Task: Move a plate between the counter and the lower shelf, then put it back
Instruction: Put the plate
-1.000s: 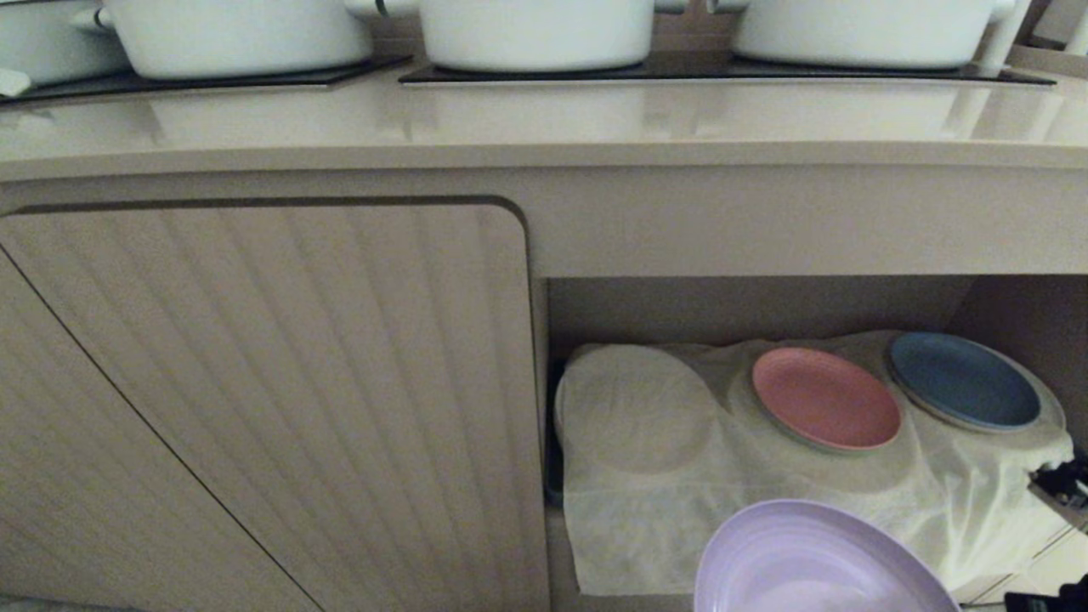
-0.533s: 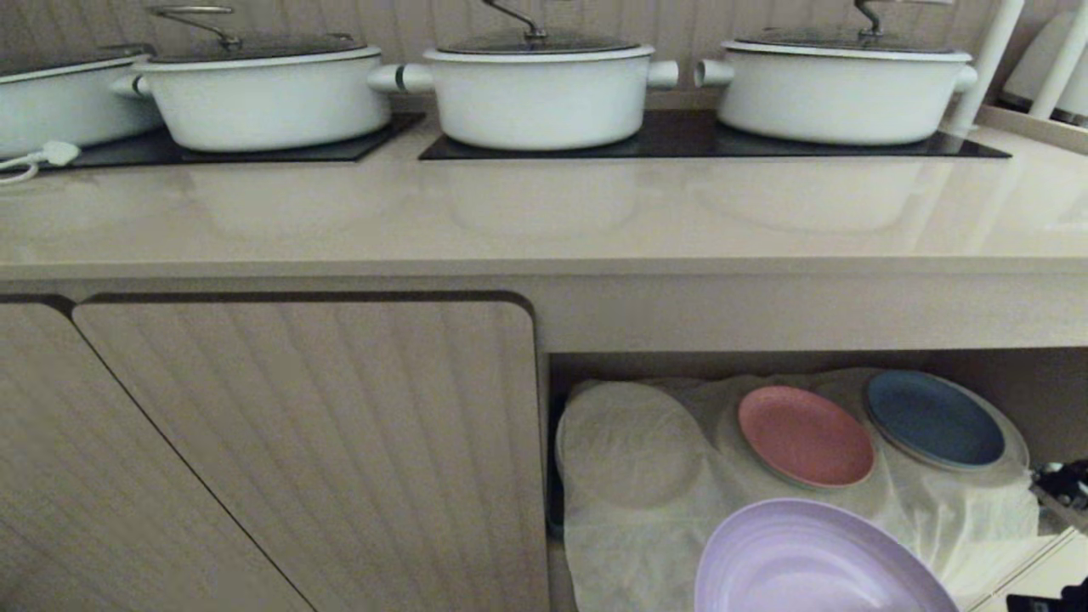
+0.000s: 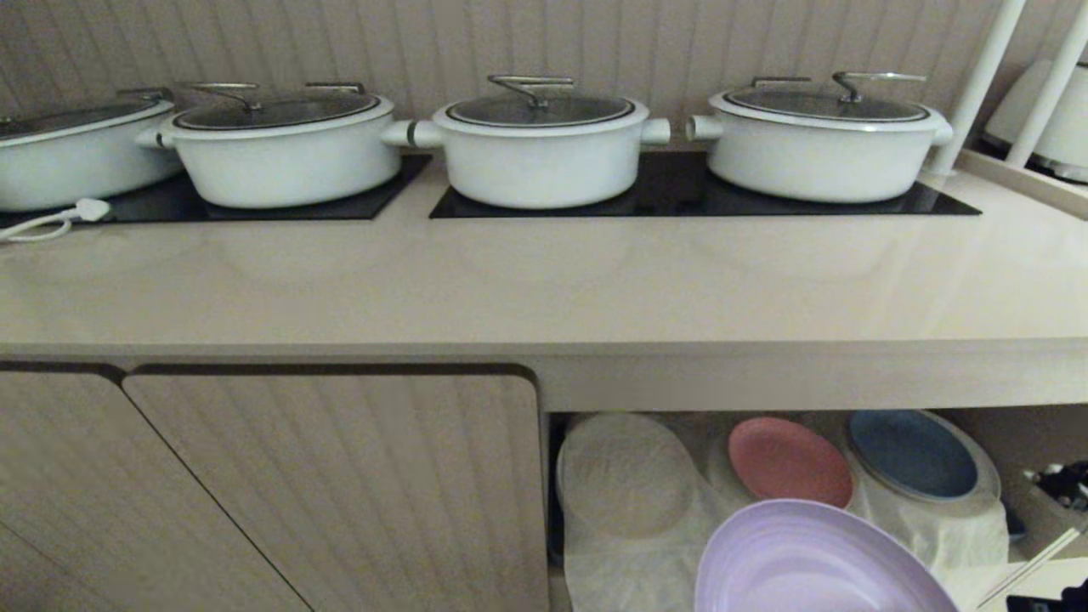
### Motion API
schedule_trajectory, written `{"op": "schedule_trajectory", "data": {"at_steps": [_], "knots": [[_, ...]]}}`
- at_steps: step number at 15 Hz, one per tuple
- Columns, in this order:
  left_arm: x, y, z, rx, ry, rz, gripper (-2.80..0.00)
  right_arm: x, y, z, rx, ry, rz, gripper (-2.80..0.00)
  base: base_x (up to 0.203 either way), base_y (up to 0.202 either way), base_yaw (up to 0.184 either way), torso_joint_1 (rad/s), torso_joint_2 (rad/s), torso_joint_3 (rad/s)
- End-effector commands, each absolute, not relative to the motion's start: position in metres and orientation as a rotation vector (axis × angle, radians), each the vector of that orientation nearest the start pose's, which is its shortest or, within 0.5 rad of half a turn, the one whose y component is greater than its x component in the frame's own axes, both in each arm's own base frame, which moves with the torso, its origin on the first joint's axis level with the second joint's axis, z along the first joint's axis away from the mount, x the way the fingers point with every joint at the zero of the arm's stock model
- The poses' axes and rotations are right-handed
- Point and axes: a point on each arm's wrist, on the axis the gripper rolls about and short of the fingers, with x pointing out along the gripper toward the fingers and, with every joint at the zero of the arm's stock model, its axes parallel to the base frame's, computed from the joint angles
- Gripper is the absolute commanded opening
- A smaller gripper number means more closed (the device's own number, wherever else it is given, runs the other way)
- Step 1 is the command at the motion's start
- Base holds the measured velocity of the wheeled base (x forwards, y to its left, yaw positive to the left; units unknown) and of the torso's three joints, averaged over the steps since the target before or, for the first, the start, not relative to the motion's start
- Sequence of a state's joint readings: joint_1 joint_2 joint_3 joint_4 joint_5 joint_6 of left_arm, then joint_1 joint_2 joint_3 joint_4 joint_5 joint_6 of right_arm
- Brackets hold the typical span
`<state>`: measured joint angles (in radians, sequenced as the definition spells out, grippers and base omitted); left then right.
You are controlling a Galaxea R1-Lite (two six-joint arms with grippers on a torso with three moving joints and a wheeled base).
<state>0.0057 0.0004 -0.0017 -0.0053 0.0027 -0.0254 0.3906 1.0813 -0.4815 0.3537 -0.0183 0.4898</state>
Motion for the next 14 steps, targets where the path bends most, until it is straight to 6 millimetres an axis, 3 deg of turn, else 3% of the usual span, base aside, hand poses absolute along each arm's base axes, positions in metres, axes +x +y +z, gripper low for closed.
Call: {"op": "schedule_trajectory", "data": {"at_steps": [1,14], "knots": [[-0.0228,-0.0001,0.0766,-0.026,-0.006,0.009,-2.80,0.0971,0.0398,0.1448,0.257,0.998,0.104,-2.80,0.000,0.000,0.000,0.221,-0.50,-0.276],[-0.0228,-0.0001,0.0766,-0.026,-0.006,0.009,-2.80,0.0965,0.0409,0.1445,0.264,1.001,0.108,-2.80,0.000,0.000,0.000,0.257,-0.55,-0.300]]}}
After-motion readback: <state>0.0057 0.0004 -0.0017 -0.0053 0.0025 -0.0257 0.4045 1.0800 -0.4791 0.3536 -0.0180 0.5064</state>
